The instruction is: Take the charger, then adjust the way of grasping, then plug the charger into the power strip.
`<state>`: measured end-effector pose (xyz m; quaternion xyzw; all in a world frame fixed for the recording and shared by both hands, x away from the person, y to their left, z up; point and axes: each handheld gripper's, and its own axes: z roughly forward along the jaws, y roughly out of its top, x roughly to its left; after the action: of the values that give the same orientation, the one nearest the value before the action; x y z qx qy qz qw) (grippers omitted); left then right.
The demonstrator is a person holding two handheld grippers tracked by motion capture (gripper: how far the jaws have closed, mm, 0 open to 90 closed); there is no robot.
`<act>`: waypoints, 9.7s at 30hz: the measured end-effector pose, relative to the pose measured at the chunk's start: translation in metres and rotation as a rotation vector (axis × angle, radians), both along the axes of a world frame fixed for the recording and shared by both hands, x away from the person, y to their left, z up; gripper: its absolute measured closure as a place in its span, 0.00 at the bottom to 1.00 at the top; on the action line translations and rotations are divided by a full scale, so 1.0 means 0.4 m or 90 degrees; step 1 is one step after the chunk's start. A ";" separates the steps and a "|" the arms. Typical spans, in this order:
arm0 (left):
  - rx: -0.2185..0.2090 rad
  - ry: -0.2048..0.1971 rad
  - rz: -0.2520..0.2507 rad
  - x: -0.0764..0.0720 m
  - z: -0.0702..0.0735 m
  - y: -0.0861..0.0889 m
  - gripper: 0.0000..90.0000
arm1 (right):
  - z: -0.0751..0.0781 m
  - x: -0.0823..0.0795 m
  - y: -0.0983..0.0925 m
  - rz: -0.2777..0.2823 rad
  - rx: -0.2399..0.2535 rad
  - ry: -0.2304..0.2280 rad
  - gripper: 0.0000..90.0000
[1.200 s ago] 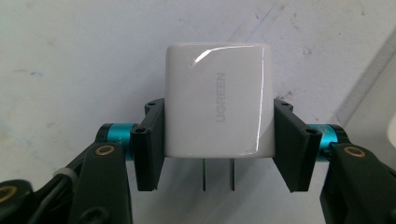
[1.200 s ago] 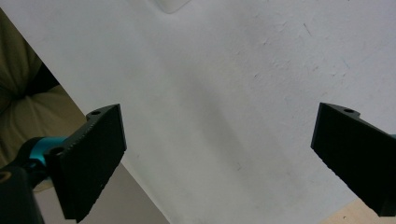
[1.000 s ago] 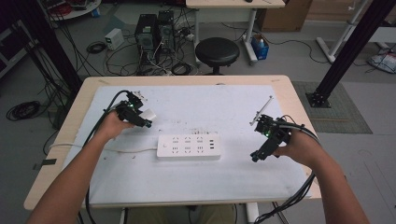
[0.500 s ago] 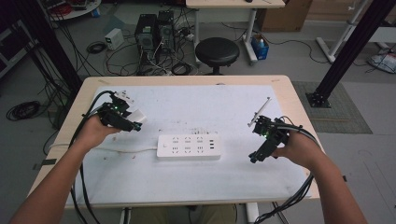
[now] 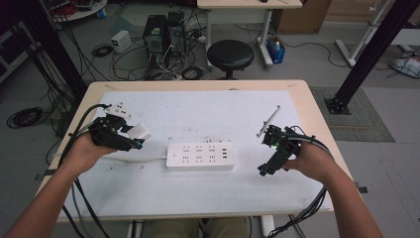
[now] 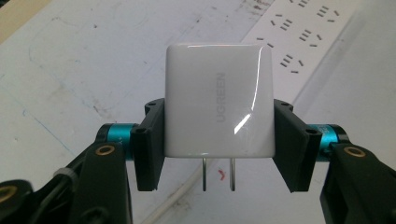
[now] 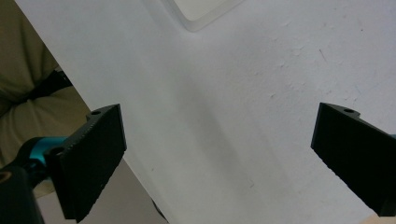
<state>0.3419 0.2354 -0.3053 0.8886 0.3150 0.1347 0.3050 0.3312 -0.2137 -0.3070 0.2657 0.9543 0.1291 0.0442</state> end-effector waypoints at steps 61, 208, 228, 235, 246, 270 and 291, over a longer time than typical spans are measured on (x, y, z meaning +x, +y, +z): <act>-0.002 -0.083 -0.321 -0.112 0.036 -0.284 0.47 | 0.018 -0.002 0.071 -0.166 0.461 0.105 0.04; 0.151 0.044 -0.080 -0.037 -0.075 0.010 0.21 | -0.076 0.170 0.345 0.228 -0.097 -0.069 0.69; 0.144 0.050 -0.070 -0.027 -0.091 0.028 0.21 | -0.126 0.187 0.418 0.288 -0.162 -0.035 0.69; 0.134 0.051 -0.067 -0.030 -0.097 0.023 0.21 | -0.130 0.189 0.455 0.291 -0.211 -0.020 0.69; 0.124 0.060 -0.058 -0.031 -0.116 0.033 0.21 | -0.136 0.187 0.454 0.288 -0.197 -0.029 0.69; 0.116 0.059 -0.052 -0.033 -0.107 0.032 0.21 | -0.149 0.194 0.467 0.306 -0.237 -0.017 0.69; 0.106 0.062 -0.052 -0.032 -0.121 0.041 0.21 | -0.157 0.193 0.438 0.295 -0.193 -0.029 0.69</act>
<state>0.3291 0.2516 -0.3536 0.9284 0.2810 0.1044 0.2194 0.4083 -0.0386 -0.3700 0.0276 0.9968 -0.0026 0.0746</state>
